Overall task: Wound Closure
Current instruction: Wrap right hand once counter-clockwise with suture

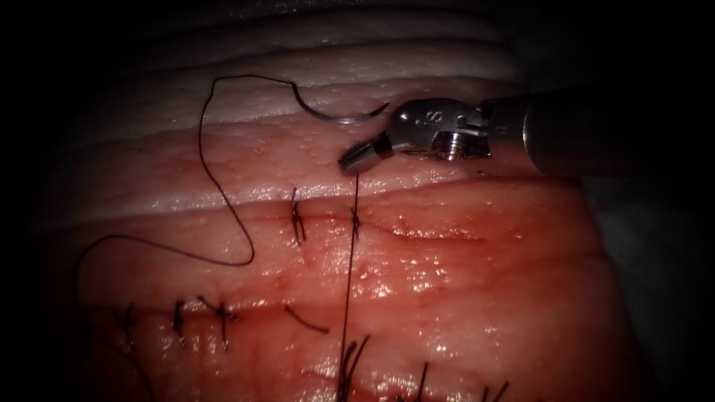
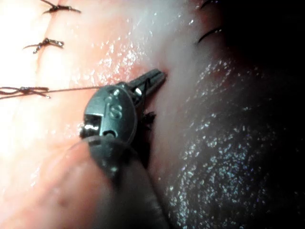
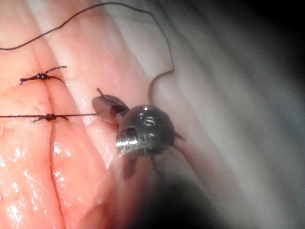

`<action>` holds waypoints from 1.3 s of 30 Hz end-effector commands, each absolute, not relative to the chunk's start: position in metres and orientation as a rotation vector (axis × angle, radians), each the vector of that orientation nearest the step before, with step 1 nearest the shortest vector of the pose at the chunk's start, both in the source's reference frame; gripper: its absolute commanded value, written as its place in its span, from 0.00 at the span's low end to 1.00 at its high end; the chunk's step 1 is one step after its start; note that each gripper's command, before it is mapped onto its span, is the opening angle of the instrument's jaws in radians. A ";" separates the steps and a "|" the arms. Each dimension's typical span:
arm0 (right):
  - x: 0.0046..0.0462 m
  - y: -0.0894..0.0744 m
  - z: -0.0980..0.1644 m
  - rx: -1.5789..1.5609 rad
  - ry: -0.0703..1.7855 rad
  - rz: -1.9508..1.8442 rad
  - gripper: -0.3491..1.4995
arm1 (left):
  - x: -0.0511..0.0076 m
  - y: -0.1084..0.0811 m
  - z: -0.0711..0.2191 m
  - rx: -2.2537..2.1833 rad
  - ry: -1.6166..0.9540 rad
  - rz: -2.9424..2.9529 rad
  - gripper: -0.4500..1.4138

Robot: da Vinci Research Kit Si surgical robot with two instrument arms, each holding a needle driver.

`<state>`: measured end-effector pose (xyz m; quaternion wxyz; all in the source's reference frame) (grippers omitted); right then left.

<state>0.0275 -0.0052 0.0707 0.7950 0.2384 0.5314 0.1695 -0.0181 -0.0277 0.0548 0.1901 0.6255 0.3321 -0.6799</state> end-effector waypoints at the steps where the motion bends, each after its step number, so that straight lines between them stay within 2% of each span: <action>1: 0.0279 -0.005 0.071 0.501 1.179 0.376 0.34 | -0.0185 -0.027 0.055 1.769 0.919 -1.936 0.00; 2: 0.0276 -0.005 0.070 0.491 1.208 0.379 0.52 | -0.0183 -0.026 0.055 1.774 0.908 -1.952 0.00; 3: 0.0274 -0.005 0.070 0.487 1.223 0.381 0.63 | -0.0181 -0.025 0.055 1.781 0.889 -1.969 0.00; 5: 0.0265 -0.005 0.069 0.465 1.243 0.391 0.75 | -0.0176 -0.023 0.054 1.830 0.813 -1.993 0.00; 7: 0.0257 -0.004 0.068 0.437 1.258 0.414 0.78 | -0.0169 -0.020 0.053 1.875 0.736 -2.005 0.00; 9: 0.0243 -0.004 0.067 0.380 1.300 0.455 0.86 | -0.0161 -0.017 0.053 1.889 0.662 -2.028 0.00; 13: 0.0230 -0.003 0.066 0.324 1.314 0.475 0.87 | -0.0156 -0.013 0.052 1.907 0.623 -2.036 0.00; 16: 0.0224 -0.003 0.065 0.287 1.328 0.495 0.81 | -0.0154 -0.009 0.051 1.941 0.572 -2.032 0.00; 17: 0.0225 -0.004 0.064 0.270 1.340 0.491 0.73 | -0.0155 -0.007 0.051 1.964 0.541 -2.025 0.00; 18: 0.0225 -0.004 0.064 0.270 1.340 0.491 0.73 | -0.0155 -0.007 0.051 1.964 0.541 -2.025 0.00; 21: 0.0230 -0.005 0.063 0.255 1.338 0.487 0.60 | -0.0156 -0.004 0.050 1.989 0.507 -2.018 0.00; 22: 0.0232 -0.006 0.063 0.251 1.347 0.490 0.53 | -0.0156 -0.003 0.050 1.993 0.505 -2.020 0.00; 25: 0.0239 -0.007 0.062 0.232 1.386 0.506 0.16 | -0.0157 -0.001 0.050 2.011 0.480 -2.019 0.00; 27: 0.0246 -0.008 0.062 0.227 1.400 0.508 0.00 | -0.0158 0.000 0.051 2.022 0.463 -2.020 0.00; 39: 0.0290 -0.013 0.063 0.201 1.470 0.560 0.00 | -0.0165 0.007 0.054 2.115 0.317 -2.091 0.00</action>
